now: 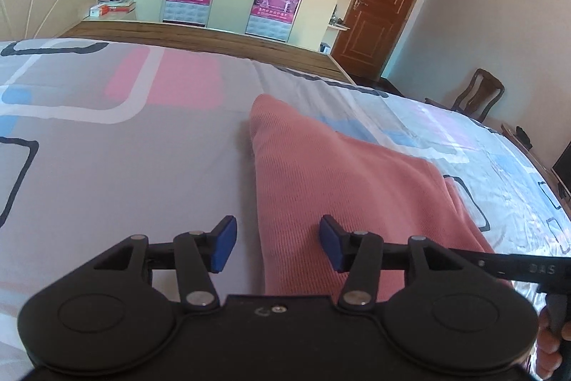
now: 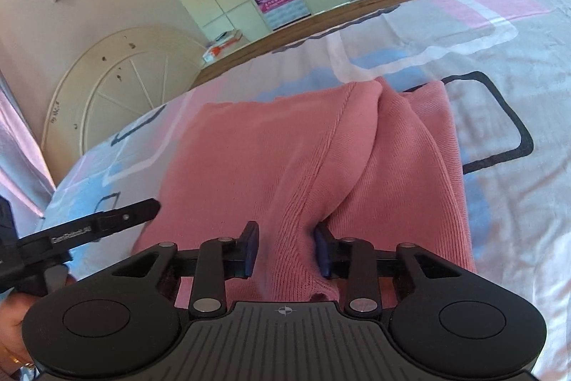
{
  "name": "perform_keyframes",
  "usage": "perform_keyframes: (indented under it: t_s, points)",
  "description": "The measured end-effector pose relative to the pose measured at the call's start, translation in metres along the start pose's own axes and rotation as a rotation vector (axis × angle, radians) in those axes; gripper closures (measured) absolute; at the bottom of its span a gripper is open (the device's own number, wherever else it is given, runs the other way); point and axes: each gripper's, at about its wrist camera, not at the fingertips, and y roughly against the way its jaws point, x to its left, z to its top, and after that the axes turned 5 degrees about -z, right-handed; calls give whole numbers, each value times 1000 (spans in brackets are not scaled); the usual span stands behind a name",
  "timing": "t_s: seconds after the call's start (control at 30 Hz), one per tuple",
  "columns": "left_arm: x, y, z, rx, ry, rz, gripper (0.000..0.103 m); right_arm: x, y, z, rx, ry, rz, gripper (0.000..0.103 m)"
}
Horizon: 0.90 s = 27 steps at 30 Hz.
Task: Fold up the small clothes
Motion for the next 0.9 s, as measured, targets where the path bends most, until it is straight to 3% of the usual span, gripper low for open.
perform_keyframes:
  t_s: [0.1, 0.2, 0.3, 0.43, 0.57, 0.67, 0.8, 0.9]
  points:
    - [1, -1, 0, 3, 3, 1, 50, -5, -6, 1, -51, -13, -67, 58]
    - [0, -3, -1, 4, 5, 5, 46, -8, -16, 1, -14, -30, -10, 59]
    - [2, -4, -2, 3, 10, 0, 45, -5, -17, 3, 7, -8, 7, 85]
    - [2, -6, 0, -2, 29, -4, 45, 0, -20, 8, 4, 23, -22, 90]
    - [-2, -7, 4, -9, 41, -31, 45, 9, 0, 12, -107, 60, -62, 91]
    - [-14, -5, 7, -16, 26, -84, 45, 1, 20, 21, -137, 68, -79, 91]
    - [-32, -11, -3, 23, 5, -130, 43, -19, 34, 13, -117, 33, -148, 91]
    - [-39, -23, -17, 81, -15, -128, 43, -31, 22, -3, -52, 14, -194, 90]
